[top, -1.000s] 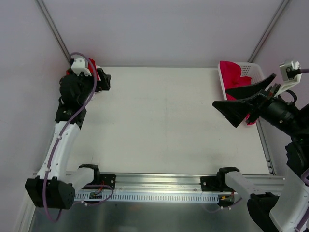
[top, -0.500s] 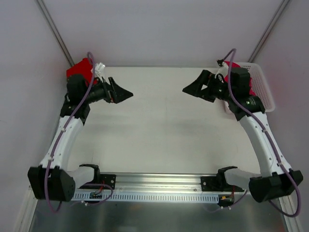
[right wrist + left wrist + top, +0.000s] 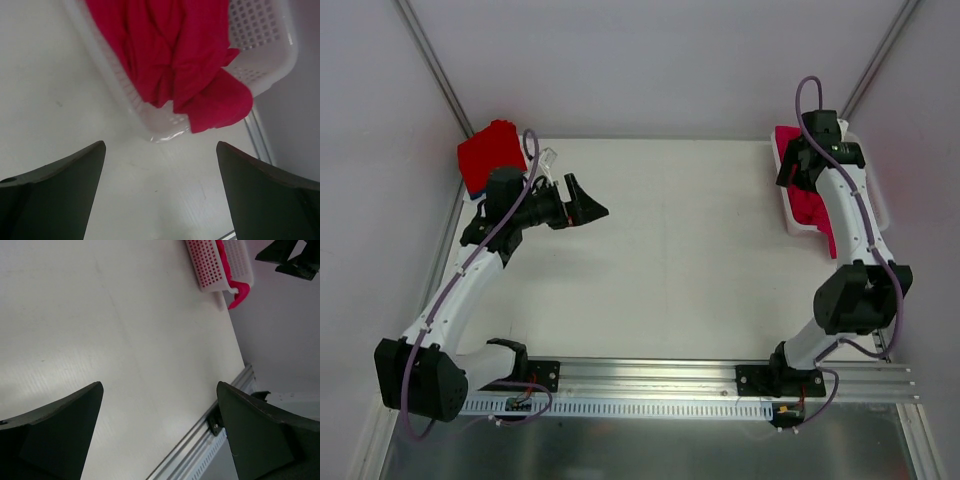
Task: Fold and stack the t-shirts
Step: Grab crumpled tshirt from bin with the right arm
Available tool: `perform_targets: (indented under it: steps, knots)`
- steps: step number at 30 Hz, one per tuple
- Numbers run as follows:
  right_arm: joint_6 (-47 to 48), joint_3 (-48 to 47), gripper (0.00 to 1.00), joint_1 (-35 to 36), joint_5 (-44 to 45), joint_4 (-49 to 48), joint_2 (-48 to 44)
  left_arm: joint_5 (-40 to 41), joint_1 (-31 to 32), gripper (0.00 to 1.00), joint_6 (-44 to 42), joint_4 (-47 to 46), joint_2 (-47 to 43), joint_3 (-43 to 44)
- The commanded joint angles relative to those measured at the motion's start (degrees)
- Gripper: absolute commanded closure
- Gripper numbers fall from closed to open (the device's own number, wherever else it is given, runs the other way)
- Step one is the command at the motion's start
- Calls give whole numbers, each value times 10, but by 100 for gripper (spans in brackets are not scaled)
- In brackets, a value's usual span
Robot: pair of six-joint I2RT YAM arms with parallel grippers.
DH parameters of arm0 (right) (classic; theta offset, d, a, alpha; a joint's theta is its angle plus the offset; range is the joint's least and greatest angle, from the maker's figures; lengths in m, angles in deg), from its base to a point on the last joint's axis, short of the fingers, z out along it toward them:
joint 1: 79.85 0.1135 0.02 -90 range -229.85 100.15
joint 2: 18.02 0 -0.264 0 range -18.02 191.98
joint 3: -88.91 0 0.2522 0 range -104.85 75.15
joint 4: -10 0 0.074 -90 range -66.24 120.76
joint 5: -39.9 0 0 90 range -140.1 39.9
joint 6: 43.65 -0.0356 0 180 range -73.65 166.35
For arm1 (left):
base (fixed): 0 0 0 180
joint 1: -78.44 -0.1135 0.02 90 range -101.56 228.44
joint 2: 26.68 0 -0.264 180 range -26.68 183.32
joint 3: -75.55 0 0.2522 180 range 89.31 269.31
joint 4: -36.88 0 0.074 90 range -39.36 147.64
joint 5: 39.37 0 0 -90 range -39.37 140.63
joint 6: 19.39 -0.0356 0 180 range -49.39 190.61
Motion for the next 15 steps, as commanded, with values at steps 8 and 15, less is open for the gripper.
perform_targets:
  steps: [8,15]
  knots:
    - [10,-41,2,-139,87,17,107,114,3,1,-59,45,-96,-14]
    - [-32,41,1,-200,94,-17,107,96,10,1,-58,45,-78,-15]
